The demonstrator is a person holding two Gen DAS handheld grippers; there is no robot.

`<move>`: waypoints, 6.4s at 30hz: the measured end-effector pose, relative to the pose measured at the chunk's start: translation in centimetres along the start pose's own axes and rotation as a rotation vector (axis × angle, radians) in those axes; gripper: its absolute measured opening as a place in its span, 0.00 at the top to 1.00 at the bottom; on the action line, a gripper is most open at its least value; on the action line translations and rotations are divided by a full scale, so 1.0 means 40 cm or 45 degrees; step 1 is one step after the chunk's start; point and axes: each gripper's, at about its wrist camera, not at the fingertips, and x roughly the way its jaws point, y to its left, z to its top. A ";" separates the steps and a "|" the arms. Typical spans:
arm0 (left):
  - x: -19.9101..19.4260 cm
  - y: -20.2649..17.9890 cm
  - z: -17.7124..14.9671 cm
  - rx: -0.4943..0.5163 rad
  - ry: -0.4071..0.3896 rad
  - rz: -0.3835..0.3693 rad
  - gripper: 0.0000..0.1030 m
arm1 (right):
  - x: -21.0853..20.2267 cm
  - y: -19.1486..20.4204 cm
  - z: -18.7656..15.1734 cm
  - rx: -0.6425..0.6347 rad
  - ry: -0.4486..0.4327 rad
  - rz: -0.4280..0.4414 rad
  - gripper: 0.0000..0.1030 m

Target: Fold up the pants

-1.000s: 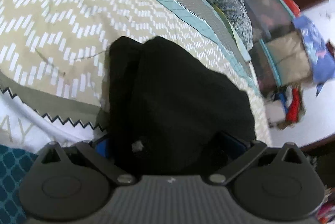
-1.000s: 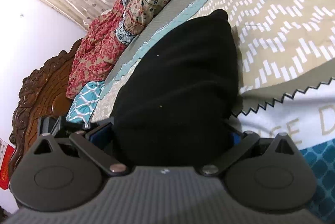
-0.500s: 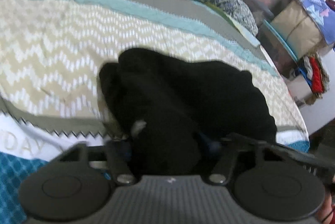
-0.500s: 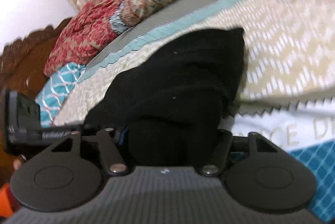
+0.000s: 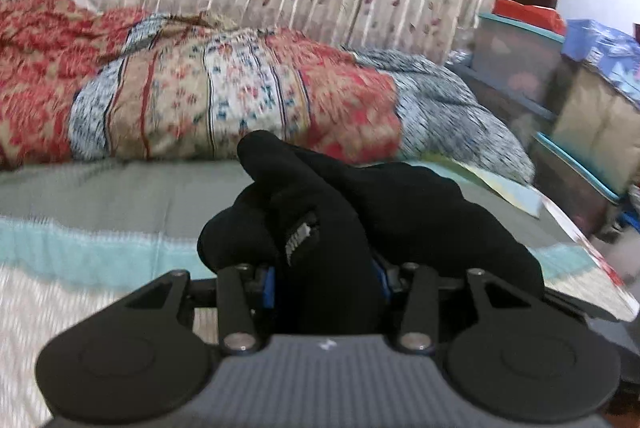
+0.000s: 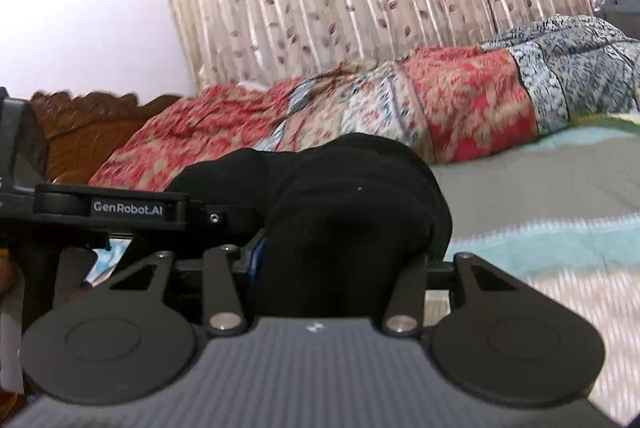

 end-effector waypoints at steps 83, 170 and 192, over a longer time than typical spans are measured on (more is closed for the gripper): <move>-0.465 -0.209 -0.419 0.111 0.153 0.590 0.00 | -0.442 0.272 -0.254 0.183 0.190 -0.466 0.00; -0.446 -0.197 -0.412 0.066 0.325 0.547 0.00 | -0.477 0.292 -0.212 0.222 0.203 -0.479 0.00; -0.410 -0.194 -0.424 0.141 0.389 0.622 0.00 | -0.475 0.269 -0.227 0.273 0.225 -0.463 0.00</move>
